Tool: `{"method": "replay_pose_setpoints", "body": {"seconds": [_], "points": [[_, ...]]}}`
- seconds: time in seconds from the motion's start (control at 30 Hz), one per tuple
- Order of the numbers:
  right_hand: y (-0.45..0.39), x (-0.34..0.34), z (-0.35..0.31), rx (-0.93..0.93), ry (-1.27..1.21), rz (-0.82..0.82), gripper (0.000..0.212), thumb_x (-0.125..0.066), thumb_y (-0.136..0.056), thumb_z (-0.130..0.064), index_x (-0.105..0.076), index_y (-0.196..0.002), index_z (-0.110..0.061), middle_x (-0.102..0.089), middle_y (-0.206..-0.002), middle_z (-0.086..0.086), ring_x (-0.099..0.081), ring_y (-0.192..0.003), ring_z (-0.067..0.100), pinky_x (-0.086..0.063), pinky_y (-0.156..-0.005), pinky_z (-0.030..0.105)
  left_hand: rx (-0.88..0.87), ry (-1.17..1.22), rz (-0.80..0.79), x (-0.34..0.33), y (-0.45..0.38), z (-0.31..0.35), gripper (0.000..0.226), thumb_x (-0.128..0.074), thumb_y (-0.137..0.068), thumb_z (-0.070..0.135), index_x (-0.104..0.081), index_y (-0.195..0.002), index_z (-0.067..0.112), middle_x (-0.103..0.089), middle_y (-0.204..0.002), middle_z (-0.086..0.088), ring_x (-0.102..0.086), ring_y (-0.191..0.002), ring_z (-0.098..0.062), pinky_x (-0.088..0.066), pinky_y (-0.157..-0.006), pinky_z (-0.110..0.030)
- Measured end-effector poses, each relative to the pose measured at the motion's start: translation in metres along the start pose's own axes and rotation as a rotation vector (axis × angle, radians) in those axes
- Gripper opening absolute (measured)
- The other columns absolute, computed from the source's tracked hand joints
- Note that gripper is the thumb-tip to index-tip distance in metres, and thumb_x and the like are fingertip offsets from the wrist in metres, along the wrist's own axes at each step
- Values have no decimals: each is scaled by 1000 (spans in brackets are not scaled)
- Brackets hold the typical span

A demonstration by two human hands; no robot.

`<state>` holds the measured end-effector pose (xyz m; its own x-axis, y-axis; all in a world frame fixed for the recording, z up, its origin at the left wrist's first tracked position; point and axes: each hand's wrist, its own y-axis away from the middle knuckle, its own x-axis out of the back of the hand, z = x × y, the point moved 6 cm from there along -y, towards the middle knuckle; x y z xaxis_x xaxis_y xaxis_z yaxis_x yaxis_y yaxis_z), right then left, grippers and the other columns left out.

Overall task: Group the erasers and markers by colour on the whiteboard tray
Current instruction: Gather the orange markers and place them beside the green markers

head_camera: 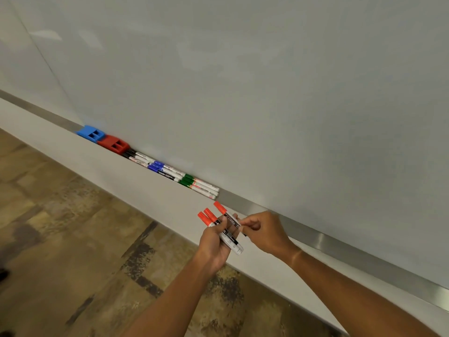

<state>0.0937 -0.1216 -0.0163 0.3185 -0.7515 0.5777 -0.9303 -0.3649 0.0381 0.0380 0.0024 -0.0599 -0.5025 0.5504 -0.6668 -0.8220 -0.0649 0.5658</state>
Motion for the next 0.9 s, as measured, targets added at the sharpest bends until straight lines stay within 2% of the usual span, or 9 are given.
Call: {"method": "replay_pose_setpoints", "body": {"seconds": [0.07,0.13,0.23,0.3,0.33,0.43,0.63,0.9], "points": [[-16,3,-3,14,112,53,15,-74,-81,-20,-76,-96,-17,-76,-83,-5,-67,-68,-1,-48,-63,3,0,-29,13,12,-8,11,24,-40,-100,4,-58,-116,0,-65,-120,-18,-59,-119,-31,-45,-102,-40],[-30,6,-4,35,269,69,9,-70,-84,-20,-77,-88,-16,-75,-76,-3,-66,-63,4,-48,-58,8,7,-33,15,22,-14,18,26,-37,-101,4,-56,-119,1,-60,-130,-18,-53,-127,-31,-42,-104,-39],[-48,3,1,27,439,51,16,-62,-88,-20,-73,-85,-9,-73,-75,2,-66,-64,14,-52,-58,19,22,-19,18,33,-19,27,28,-36,-101,4,-54,-122,1,-58,-134,-17,-53,-127,-30,-43,-103,-39],[-57,-1,5,18,500,33,18,-59,-89,-17,-71,-86,-4,-74,-80,6,-69,-72,18,-56,-64,24,20,-13,18,38,-22,31,28,-36,-101,3,-54,-122,1,-59,-133,-17,-57,-122,-29,-43,-102,-38],[-61,-4,7,12,515,24,18,-59,-89,-16,-71,-86,-3,-74,-83,6,-69,-76,20,-57,-68,27,17,-11,20,40,-24,33,27,-36,-101,3,-55,-121,1,-60,-132,-17,-59,-118,-29,-44,-101,-38],[-68,-10,11,-4,517,0,15,-62,-88,-15,-73,-85,-6,-75,-86,4,-70,-80,19,-55,-70,23,17,0,20,42,-26,37,26,-37,-100,3,-56,-118,2,-62,-128,-17,-63,-108,-26,-45,-99,-37],[-82,-16,21,-45,445,-41,12,-62,-86,-8,-71,-84,-1,-75,-80,6,-70,-76,17,-60,-72,33,-6,34,37,42,-33,43,27,-37,-100,3,-58,-117,2,-66,-121,-16,-65,-107,-25,-48,-94,-36],[-90,-18,30,-30,414,-72,12,-57,-85,0,-67,-88,6,-71,-84,18,-70,-80,22,-57,-77,43,-16,68,64,29,-42,42,27,-38,-100,3,-58,-118,0,-69,-118,-16,-66,-107,-26,-51,-90,-36]]}}
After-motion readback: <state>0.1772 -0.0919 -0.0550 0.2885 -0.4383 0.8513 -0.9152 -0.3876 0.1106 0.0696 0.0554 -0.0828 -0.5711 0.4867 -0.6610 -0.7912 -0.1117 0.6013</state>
